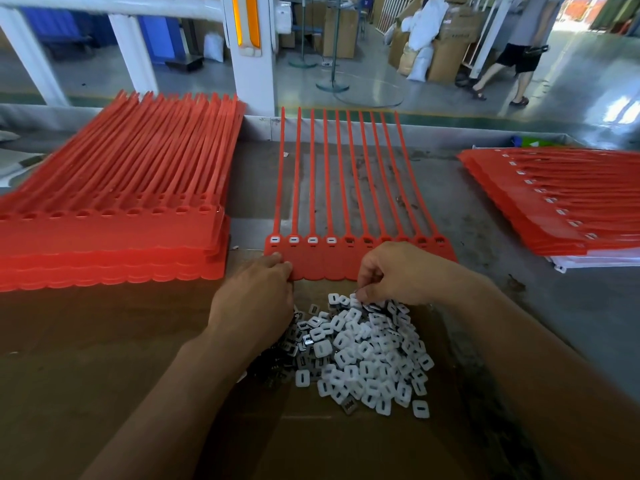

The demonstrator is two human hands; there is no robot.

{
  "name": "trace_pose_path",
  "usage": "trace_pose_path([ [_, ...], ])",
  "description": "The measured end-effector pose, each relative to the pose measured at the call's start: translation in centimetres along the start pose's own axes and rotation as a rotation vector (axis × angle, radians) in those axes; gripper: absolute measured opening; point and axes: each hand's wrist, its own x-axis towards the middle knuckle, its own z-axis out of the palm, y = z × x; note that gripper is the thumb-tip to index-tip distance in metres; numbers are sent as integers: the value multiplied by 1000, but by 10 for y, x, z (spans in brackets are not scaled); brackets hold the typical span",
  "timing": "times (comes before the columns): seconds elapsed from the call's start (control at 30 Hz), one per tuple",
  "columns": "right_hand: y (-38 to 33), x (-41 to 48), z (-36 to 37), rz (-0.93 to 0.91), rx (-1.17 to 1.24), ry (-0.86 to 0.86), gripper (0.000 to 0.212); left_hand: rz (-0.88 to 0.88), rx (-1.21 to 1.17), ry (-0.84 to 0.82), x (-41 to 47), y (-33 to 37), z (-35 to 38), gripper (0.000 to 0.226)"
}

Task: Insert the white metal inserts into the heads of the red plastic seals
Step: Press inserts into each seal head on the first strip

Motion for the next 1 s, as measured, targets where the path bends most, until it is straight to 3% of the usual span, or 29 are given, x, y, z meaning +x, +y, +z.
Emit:
trace_pose_path([
  [0.23, -1, -5, -4, -7, 78, -27, 15, 5, -1, -8, 0, -1, 0, 33],
  [0.77, 6, 1, -9, 11, 345, 233, 17, 15, 0, 5, 0, -1, 0, 31],
  [1.0, 8, 6, -8, 44, 378, 235, 17, 16, 1, 5, 0, -2, 0, 32],
])
